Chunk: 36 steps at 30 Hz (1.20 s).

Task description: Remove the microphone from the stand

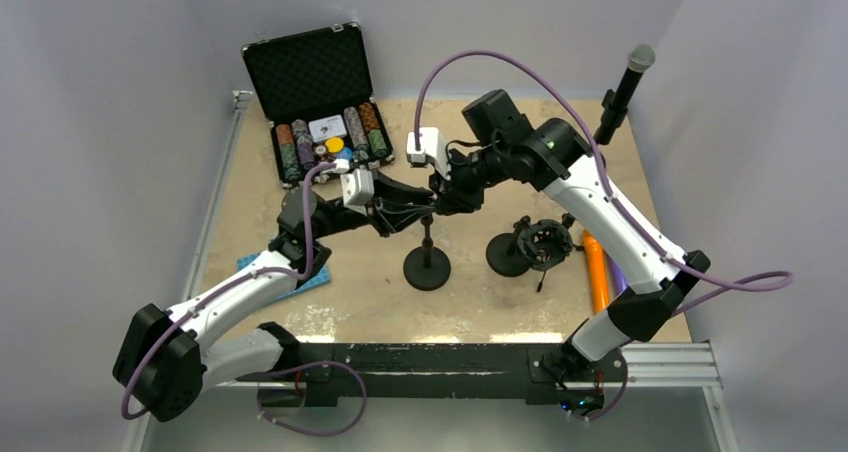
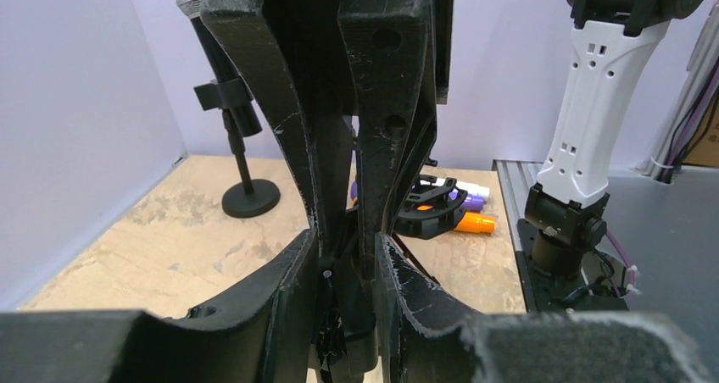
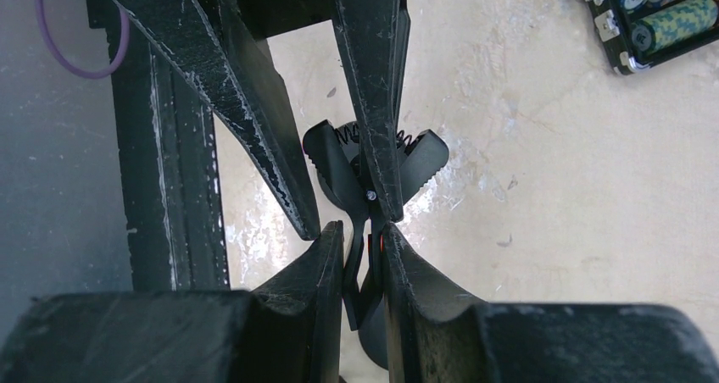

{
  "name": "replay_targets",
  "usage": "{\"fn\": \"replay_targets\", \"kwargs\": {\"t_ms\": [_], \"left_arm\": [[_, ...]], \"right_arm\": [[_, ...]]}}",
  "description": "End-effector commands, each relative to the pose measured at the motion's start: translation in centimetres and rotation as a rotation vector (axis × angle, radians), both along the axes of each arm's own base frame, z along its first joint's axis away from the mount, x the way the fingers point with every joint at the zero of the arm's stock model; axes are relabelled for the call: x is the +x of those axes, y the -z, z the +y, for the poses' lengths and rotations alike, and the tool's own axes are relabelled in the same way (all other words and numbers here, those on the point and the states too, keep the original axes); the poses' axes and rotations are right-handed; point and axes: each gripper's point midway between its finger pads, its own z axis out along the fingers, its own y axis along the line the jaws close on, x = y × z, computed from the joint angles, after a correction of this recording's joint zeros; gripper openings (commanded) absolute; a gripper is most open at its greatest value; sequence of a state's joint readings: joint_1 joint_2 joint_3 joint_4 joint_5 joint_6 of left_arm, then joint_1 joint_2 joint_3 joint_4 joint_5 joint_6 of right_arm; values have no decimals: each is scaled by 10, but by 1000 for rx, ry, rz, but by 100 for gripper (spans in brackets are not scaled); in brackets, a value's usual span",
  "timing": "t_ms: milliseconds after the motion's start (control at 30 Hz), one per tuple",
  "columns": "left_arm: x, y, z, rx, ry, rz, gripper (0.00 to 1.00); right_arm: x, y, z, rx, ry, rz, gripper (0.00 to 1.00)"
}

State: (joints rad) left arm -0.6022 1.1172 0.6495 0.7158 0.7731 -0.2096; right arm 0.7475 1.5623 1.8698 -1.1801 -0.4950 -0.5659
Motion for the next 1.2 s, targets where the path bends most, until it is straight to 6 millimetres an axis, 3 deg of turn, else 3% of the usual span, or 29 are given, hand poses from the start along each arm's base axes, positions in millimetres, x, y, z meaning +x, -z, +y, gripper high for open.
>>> {"fn": "replay_targets", "kwargs": {"t_ms": [0,200,400,767,867,933,967,1000,1167], "left_arm": [[-29,192,18,363,-22,625,34],[-35,224,20,406,-10,664,34],[-30,229,14,420,8,674,32],[-29,247,25,477,-53,691,33],[-22,234,27,451,-99,644,51],[-17,209,27,413,-114,566,64],[-12,194,29,400,-138,518,81],[-8,179,32,396,-161,461,89],[2,112,53,367,-283,267,96]], "right_arm": [[-34,44,3,-129,-81,186,0],[-28,52,4,-157,-91,179,0],[-27,65,8,-169,-92,205,0],[-32,82,15,-167,-95,282,0],[-25,80,17,-163,-81,253,0],[-12,74,16,-150,-32,207,0],[-4,69,14,-140,-5,184,0],[3,63,12,-128,19,163,0],[42,39,-9,-111,146,73,0]]}}
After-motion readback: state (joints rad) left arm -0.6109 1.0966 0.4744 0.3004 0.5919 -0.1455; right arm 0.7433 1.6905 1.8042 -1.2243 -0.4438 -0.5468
